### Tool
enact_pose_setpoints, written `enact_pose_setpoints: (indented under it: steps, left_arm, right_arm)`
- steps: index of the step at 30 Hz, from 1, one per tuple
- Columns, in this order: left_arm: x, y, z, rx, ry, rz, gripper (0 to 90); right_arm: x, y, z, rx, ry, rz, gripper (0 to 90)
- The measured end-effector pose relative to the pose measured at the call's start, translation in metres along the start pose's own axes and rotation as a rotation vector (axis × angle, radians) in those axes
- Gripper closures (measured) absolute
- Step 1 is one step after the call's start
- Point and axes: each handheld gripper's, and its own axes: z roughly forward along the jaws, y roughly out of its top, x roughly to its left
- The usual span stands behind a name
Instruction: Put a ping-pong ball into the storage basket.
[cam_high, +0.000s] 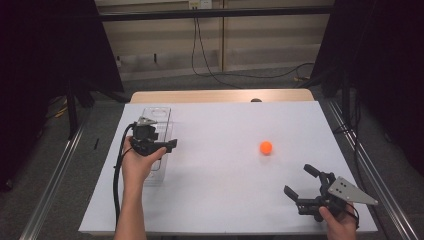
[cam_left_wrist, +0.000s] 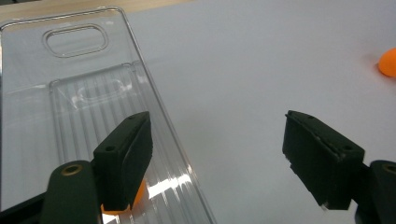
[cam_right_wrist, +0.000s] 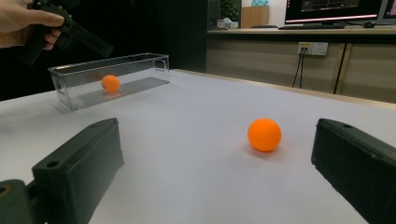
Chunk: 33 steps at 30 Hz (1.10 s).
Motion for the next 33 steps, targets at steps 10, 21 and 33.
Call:
enact_pose_setpoints:
  steps: [10, 21, 33]
  left_arm:
    - [-0.01, 0.003, 0.004, 0.0, -0.042, 0.012, 22.2]
    - [-0.019, 0.005, 0.009, -0.004, -0.087, 0.02, 20.9]
    - [-0.028, 0.007, 0.015, 0.012, -0.118, 0.04, 17.6]
  right_arm:
    - [0.0, 0.0, 0.001, -0.001, 0.001, -0.001, 1.5]
    - [0.0, 0.0, 0.001, 0.0, 0.0, -0.001, 1.5]
    - [0.0, 0.0, 0.001, 0.004, 0.001, -0.001, 1.5]
